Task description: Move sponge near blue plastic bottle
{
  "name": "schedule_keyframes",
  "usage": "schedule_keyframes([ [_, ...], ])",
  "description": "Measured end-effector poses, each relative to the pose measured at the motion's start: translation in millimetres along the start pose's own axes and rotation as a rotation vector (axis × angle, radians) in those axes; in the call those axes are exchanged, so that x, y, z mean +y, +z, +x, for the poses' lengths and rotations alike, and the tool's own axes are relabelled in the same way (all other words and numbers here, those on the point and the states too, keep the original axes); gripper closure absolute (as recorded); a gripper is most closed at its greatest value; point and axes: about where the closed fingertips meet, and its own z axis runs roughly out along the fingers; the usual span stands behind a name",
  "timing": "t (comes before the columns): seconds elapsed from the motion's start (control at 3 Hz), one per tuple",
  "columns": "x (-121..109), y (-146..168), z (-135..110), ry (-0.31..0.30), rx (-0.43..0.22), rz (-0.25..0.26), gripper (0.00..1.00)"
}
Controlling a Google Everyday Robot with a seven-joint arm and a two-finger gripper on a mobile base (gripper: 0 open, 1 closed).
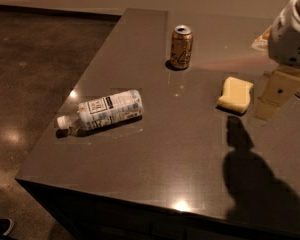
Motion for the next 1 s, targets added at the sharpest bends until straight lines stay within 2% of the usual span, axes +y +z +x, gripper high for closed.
schedule_keyframes([
  [0.67, -45, 37, -7, 0.133, 0.039, 0.045, 0.0],
  [1.0, -61, 58, -1, 0.18, 0.068, 0.073, 0.0],
])
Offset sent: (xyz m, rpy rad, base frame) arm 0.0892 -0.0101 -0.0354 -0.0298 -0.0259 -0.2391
